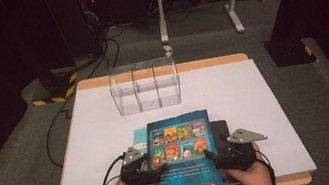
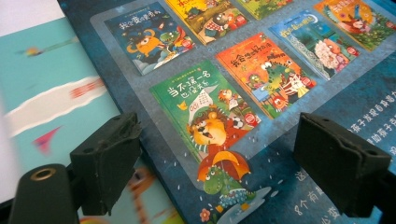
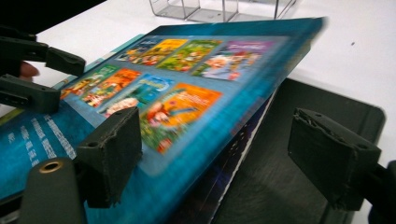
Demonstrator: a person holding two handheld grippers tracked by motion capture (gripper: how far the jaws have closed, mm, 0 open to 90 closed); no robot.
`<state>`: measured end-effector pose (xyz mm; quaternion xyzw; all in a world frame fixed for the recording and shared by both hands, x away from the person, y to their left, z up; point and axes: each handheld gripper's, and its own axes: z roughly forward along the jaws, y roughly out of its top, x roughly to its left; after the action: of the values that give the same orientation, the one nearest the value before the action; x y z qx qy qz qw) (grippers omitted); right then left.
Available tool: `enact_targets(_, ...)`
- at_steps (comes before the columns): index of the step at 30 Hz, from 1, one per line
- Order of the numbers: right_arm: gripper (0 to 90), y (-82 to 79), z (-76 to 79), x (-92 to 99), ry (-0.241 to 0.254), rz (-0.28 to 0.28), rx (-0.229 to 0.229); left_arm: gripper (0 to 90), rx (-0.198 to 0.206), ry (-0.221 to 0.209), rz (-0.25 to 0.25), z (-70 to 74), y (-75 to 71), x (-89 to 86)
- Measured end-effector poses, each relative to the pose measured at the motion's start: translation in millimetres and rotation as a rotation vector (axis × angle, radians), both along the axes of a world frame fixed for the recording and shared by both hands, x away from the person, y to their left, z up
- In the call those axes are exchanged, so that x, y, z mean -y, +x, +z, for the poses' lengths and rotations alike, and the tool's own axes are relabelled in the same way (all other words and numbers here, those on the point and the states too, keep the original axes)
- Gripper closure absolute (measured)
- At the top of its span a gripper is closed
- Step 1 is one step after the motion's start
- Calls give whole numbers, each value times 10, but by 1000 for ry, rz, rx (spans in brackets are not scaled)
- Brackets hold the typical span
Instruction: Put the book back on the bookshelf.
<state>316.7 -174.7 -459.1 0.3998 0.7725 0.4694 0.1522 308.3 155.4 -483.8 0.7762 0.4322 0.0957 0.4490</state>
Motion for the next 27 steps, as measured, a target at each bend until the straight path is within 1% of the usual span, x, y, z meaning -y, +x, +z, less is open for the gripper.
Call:
enact_targets(1,181,9,-7,-5,0,4,-16,153,9,-6,-10,-2,-15,34)
enact_targets(2,181,9,-7,-5,0,4,-16,153,9,-6,-10,-2,-15,34)
enact_targets(3,186,18,-17,-24,1,11,-37,152,5,-14,-4,-11,-17,23)
enact_targets(4,194,24,-22,-32,4,16,-47,149,5,-14,-4,-11,-17,23)
enact_targets(6,216,36,-20,-30,12,23,-66,146,-25,-36,-4,-28,-14,-13)
enact_targets(9,252,51,-17,-30,23,26,-95,143,-29,-32,-10,-29,-33,-40)
enact_targets(10,252,51,-17,-30,23,26,-95,145,-29,-32,-10,-29,-33,-40)
enact_targets(11,283,61,-11,-28,33,32,-124,147,-28,-35,-8,-34,-42,-41)
enact_targets(14,332,66,6,-23,41,34,-157,143,-23,-36,-17,-35,-54,-27)
enact_targets(16,365,64,23,-16,35,33,-158,142,-20,-36,-13,-39,-60,-19)
enact_targets(17,365,64,23,-16,35,33,-158,142,-20,-36,-13,-39,-60,-19)
enact_targets(18,393,52,45,-1,31,25,-154,143,-19,-36,-11,-41,-60,-18)
enact_targets(20,395,48,50,-6,24,27,-147,143,-18,-36,-11,-41,-59,-17)
enact_targets(21,396,37,61,-17,10,25,-134,143,-17,-37,-12,-43,-57,-19)
enact_targets(22,396,37,61,-17,10,25,-134,142,-17,-37,-12,-43,-57,-19)
enact_targets(23,400,19,80,-29,-2,25,-114,141,-18,-44,-7,-45,-53,-22)
enact_targets(26,412,-4,107,-39,-18,27,-83,131,-26,-56,-9,-48,-37,-39)
enact_targets(27,412,-4,107,-39,-18,27,-83,121,-26,-56,-9,-48,-37,-39)
